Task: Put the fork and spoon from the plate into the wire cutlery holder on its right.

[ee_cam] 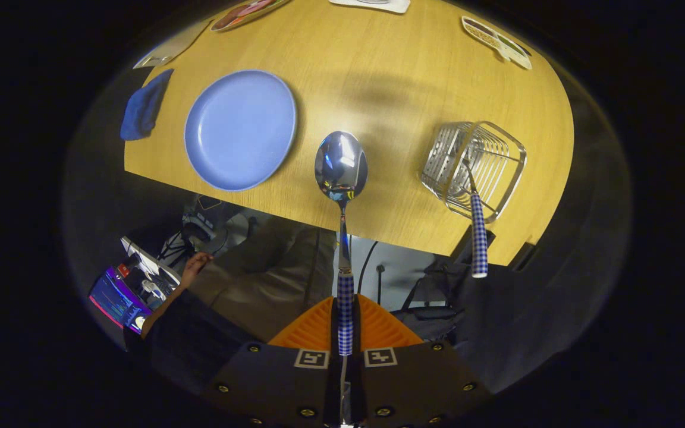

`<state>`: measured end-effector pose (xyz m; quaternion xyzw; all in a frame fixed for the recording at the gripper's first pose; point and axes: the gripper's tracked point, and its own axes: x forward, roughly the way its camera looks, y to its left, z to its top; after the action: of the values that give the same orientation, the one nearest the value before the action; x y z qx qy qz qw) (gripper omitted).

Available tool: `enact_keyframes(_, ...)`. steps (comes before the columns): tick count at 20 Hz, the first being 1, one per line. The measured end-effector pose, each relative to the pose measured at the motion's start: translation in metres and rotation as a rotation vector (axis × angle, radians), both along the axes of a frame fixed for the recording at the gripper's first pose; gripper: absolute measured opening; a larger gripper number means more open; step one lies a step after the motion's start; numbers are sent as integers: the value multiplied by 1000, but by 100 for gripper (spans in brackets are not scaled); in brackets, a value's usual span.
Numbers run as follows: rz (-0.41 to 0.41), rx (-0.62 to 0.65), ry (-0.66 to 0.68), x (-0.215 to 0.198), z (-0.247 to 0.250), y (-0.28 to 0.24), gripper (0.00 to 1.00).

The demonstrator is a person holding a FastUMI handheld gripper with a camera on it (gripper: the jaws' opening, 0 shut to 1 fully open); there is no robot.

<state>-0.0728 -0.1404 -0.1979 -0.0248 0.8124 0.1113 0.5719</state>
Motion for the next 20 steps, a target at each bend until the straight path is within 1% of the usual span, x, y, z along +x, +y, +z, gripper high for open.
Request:
enact_keyframes(6,-139,15,25,0,10,-27,7)
enact_keyframes(11,-237,10,54,11,-3,-51,7)
enact_keyframes(14,-281,6,75,20,-6,-50,7)
enact_keyframes(20,-313,-6,98,31,-21,-54,7)
